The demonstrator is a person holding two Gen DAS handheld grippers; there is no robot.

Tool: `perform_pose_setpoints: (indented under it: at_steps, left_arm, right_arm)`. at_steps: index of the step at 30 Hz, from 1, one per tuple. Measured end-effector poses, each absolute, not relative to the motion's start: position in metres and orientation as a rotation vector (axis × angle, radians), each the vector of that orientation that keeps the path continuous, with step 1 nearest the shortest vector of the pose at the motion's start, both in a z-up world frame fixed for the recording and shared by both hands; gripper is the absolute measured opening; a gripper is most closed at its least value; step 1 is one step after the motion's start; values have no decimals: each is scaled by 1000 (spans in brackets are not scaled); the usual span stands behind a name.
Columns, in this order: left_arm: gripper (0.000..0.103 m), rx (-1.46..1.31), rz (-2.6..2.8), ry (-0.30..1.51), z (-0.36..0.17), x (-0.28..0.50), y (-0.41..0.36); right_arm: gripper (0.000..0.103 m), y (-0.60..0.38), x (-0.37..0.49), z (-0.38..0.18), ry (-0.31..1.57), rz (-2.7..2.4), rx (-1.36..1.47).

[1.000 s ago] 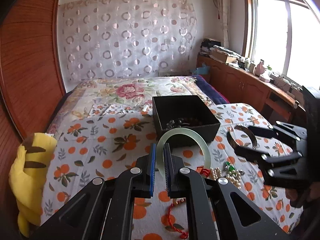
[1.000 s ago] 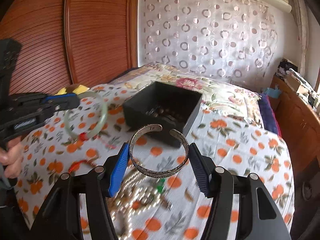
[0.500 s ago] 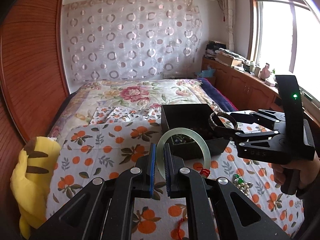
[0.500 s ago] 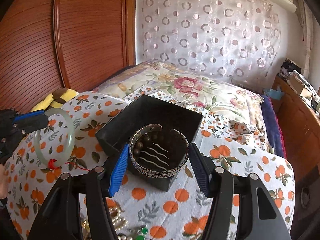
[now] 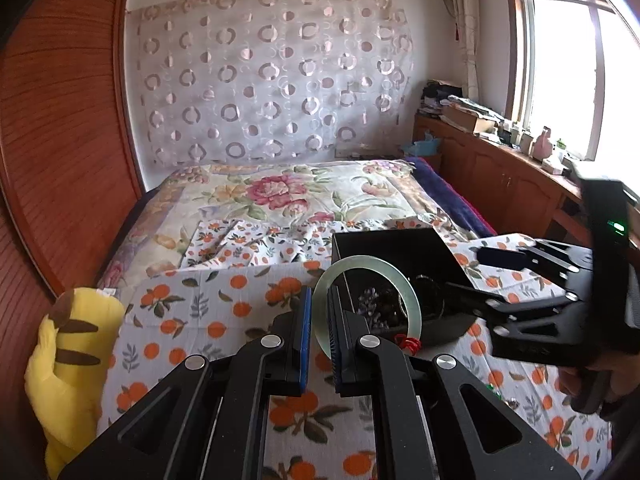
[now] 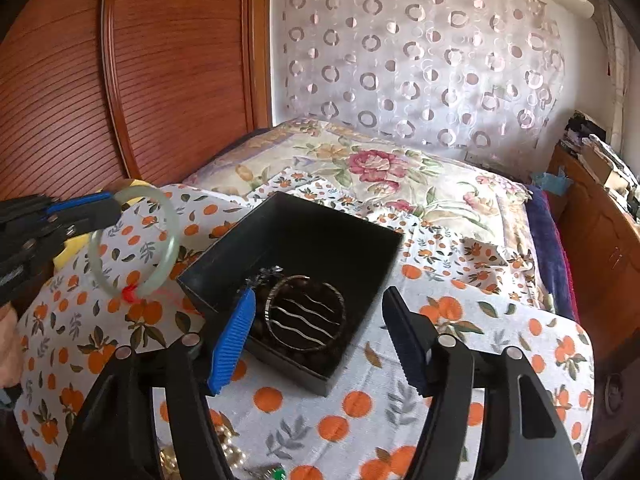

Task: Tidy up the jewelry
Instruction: 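Place the silver bangle in the black box with the right gripper while the left gripper carries the jade bangle, then lower the jade bangle into the black box and open the left gripper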

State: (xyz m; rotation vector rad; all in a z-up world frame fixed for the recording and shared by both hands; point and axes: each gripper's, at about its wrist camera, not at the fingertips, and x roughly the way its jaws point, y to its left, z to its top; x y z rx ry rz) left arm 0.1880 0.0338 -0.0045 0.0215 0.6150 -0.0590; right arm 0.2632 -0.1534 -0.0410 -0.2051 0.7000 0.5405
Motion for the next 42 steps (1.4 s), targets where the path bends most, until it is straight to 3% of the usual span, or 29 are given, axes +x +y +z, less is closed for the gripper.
perform_pose_setpoints:
  at_steps: [16,26,32,34,38,42]
  left_arm:
    - [7,44,-85,685,-25,247,-4]
    - [11,66,-112,701,-24,238,-15]
    - [26,90,-132,692,-23,204,-9]
    - [36,87,-148,689,-24,191,-5]
    - [41,92,-167,698,-32,166,2]
    - [52,78,-172,708,-45,143,13]
  right_arm:
    - [68,-223,221,-50,706,502,-144]
    - [68,-217,192,-52,697,552,-143]
    - [68,-207,171,-60,724,604,-137]
    - [68,-205,164,-64,735,615,-136]
    - [64,-200,151,-72,759,636,-137]
    - [58,-198,140,-75,772,661,-121]
